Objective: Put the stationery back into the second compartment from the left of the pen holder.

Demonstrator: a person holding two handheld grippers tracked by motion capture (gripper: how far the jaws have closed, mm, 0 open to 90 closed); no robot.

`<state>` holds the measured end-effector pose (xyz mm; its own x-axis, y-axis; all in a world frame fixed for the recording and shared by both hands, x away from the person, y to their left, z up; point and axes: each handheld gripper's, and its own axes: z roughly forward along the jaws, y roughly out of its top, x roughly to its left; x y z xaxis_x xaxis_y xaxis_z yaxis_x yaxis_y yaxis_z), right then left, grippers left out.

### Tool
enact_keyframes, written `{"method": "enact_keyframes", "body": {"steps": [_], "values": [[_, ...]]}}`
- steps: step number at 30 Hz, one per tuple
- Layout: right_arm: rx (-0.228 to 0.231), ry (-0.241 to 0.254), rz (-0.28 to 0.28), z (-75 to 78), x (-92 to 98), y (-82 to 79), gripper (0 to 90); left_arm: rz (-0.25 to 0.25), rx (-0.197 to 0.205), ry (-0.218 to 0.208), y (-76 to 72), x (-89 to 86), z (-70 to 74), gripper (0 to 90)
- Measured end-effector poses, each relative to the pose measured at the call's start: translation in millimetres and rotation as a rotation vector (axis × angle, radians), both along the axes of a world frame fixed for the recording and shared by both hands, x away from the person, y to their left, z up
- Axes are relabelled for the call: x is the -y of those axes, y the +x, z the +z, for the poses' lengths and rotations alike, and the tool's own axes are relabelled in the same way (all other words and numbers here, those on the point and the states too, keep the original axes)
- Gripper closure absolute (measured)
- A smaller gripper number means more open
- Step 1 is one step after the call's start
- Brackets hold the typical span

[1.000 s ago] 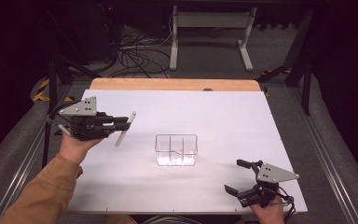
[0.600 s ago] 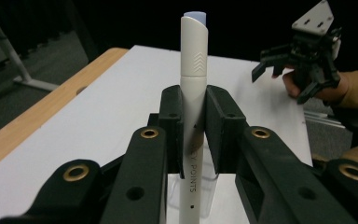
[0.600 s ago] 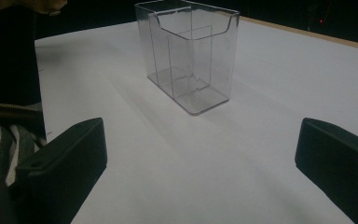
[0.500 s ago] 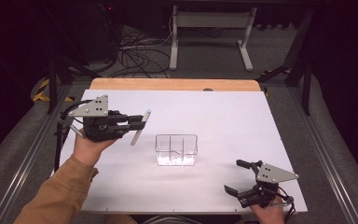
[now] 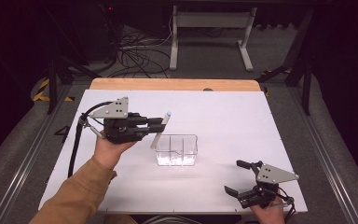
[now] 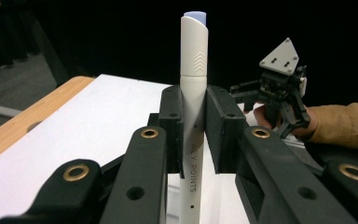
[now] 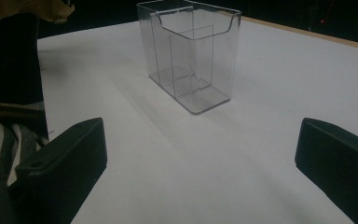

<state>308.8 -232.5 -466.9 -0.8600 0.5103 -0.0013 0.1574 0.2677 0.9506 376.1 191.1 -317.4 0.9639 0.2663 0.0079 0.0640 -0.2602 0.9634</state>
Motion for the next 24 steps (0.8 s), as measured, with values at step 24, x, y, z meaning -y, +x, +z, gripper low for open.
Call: {"method": "enact_keyframes", "body": {"steps": [24], "values": [[-0.006, 0.001, 0.009, -0.4, -0.1, -0.2, 2.7, -0.003, 0.005, -0.035, 14.0, 50.8, -23.3, 78.0]]}}
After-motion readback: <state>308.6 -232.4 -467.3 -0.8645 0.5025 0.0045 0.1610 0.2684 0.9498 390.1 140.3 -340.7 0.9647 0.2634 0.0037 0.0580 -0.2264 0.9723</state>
